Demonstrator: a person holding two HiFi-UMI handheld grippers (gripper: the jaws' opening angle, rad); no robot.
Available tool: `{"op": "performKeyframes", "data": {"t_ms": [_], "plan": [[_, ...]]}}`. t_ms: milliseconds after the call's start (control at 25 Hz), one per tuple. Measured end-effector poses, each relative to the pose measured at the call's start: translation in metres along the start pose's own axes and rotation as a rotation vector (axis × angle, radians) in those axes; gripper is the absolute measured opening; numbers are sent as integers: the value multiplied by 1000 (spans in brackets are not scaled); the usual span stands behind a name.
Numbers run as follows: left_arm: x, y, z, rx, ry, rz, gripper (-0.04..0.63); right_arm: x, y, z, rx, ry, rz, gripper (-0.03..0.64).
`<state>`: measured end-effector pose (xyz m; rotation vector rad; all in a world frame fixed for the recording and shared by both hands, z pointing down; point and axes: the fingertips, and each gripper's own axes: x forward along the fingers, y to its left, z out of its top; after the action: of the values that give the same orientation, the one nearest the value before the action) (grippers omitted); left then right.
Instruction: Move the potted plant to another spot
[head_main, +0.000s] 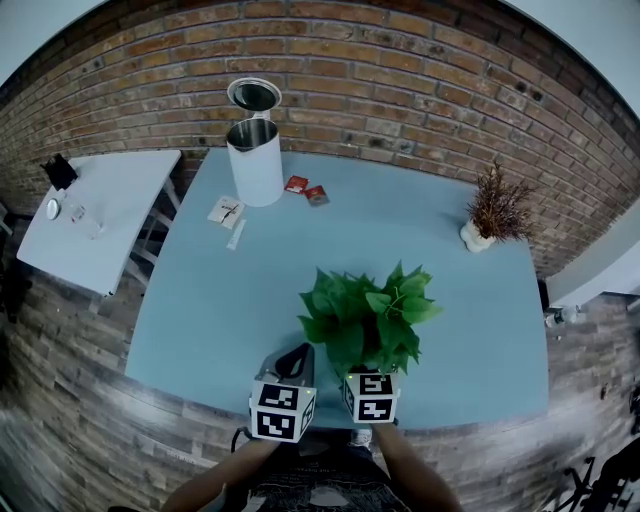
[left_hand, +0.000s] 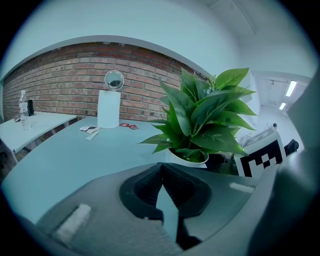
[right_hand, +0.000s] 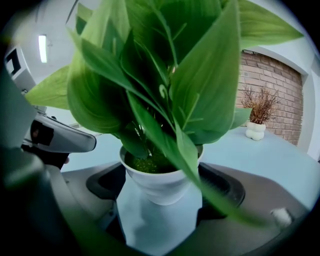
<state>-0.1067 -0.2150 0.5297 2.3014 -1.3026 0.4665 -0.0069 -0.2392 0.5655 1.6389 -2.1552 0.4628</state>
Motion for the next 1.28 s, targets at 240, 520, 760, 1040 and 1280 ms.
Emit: {"op": "performKeyframes", "data": {"t_ms": [240,520,760,1040,1280], "plan": [[-5,-2,1,-5,0,15,0,-3,4,3,-3,-3,18,453],[-12,38,-4,-12,-6,1,0,18,42,7,-15,-2,15,453],[-19,54,-4,-13,-12,4,0,26,63,10,-24,1,24,453],[-29,78,-3,-10,-18,6,0,36,88,9,-24,10,32,451],[-37,94,-6,-2,-14,-5,0,45,110,15,-30,-4,37,451]]}}
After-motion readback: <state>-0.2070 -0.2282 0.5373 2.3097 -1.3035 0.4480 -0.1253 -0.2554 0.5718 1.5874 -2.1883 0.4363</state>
